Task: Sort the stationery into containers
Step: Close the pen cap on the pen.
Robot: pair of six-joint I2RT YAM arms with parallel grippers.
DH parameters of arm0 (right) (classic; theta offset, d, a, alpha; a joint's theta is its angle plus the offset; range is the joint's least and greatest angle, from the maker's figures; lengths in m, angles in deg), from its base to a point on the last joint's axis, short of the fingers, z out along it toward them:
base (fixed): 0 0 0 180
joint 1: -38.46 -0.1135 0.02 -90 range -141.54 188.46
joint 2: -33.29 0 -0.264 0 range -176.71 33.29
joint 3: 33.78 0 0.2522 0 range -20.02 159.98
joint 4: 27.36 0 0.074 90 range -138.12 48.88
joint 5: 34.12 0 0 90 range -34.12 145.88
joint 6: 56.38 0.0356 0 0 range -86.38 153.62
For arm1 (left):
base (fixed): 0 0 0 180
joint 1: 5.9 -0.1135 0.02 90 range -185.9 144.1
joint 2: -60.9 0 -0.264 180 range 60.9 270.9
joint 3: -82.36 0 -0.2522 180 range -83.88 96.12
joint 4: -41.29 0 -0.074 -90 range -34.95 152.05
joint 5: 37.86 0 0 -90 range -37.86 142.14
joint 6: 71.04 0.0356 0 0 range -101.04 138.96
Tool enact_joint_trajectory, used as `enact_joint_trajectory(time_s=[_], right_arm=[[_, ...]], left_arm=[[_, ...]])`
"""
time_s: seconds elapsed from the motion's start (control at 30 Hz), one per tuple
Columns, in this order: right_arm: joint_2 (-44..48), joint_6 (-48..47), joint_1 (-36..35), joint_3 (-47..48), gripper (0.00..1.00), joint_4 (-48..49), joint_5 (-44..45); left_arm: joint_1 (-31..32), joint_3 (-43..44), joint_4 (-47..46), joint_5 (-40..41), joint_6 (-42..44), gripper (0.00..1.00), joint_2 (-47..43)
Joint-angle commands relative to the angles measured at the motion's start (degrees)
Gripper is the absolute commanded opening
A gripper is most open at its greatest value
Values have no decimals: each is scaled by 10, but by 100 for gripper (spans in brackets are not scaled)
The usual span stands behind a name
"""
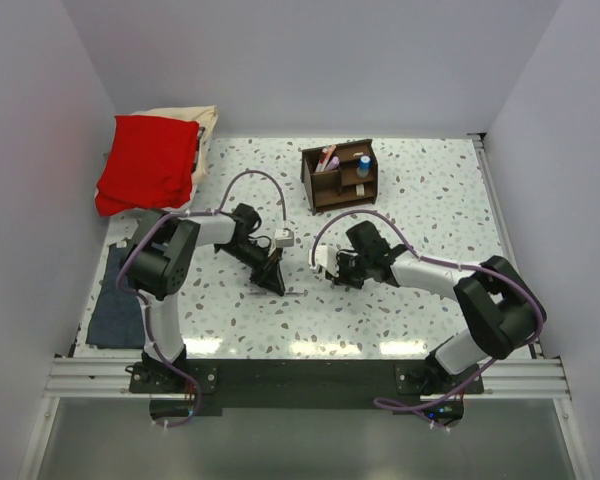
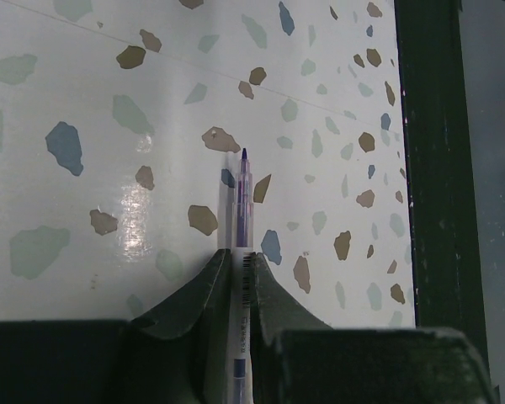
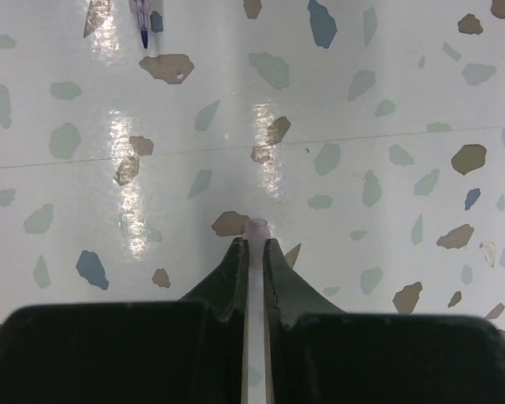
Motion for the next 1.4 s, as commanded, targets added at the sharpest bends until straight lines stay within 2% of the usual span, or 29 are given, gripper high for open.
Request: enact_joint_trajectory(time_s=[0.0,0.17,0.2,0.27,0.3,0.4,0.5,0.8,1.03,1.37], right_arm=[[22,-9,1,1,0,6,-20],[21,-8,0,7,0,4,-13],[19,-8,0,8,0,3,-13],[17,-7,1,13,0,1,-12],[18,-8,0,14,0,1,-12],[19,-7,0,17,0,1,-9],[21,-3,1,19,0,0,-5],[16,0,0,25,0,-5,0],[10,-2,1,40,0,-15,-2],[5,-3,0,34,0,-10,-8]], left_arm=[[-4,-43,-82,107,-44,0,-28],[11,-117,-188,262,-103,1,-118],[15,-126,-212,285,-109,8,-127],[21,-139,-218,328,-113,14,-137],[21,-142,-221,341,-119,23,-138],[21,-152,-229,372,-133,32,-141],[21,-171,-246,396,-139,36,-154],[24,-202,-235,402,-117,35,-178],[34,-207,-214,459,-118,35,-186],[35,-181,-130,446,-117,34,-155]])
